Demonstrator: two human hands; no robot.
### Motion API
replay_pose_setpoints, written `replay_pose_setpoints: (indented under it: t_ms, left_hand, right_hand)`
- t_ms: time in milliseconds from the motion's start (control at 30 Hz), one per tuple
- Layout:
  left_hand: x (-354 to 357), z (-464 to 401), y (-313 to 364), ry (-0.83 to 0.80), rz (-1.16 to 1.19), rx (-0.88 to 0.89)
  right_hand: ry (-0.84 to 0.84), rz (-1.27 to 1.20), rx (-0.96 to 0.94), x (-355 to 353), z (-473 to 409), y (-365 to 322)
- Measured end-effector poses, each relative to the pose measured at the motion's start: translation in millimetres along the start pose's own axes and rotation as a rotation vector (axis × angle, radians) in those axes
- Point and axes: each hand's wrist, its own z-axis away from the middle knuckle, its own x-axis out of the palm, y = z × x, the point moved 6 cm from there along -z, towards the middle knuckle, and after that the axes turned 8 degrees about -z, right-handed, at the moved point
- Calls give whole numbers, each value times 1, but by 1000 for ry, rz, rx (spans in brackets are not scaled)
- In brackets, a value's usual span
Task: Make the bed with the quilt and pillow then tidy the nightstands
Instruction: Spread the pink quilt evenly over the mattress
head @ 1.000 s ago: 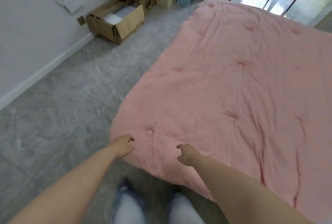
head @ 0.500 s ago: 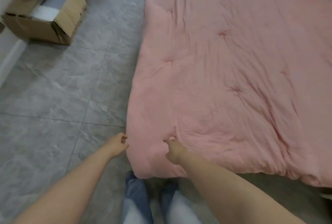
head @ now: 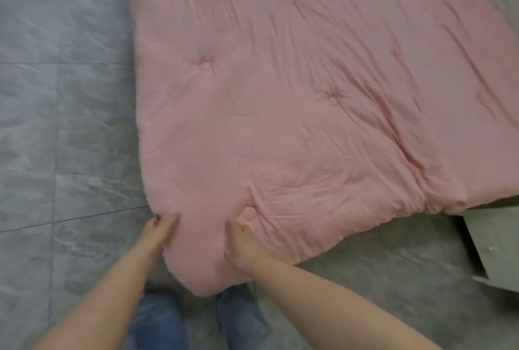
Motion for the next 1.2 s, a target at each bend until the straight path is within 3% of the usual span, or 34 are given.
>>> replay_pose_setpoints:
  t_ms: [100,200,300,367,533,700,833,1000,1100,1200]
  left_hand:
    - [0,-32,2,25,80,-2]
    - [-8,-36,9,123,-52,43]
    - [-14,-19,21,103,-91,183]
    - [-35,-3,30,203,-93,262]
    - [-102,29,39,365,-123,315]
    - [-189,20,62,515,-349,380]
    - [-183,-8,57,401,-414,387]
    - [-160,-49,-22,207,-346,82]
    - [-147,-44,-62,47,-276,-97]
    - [-131,-34,-78,-80,-229,-141]
  right_hand:
    - [17,-32,35,14,-10,-7]
    - [118,-117,79,22,-20,-17]
    - [184,-153,154,32,-20,-36]
    - [205,-151,162,41,-17,-56]
    - [272,-157,66,63,-9,-109]
    - [125,-38,-95,122,-14,-191]
    - [93,-57,-54,143,-16,-210]
    - [201,65,-58,125,-25,-177]
    - [132,159,-55,122,-40,-156]
    - [19,288,-94,129,-48,-152]
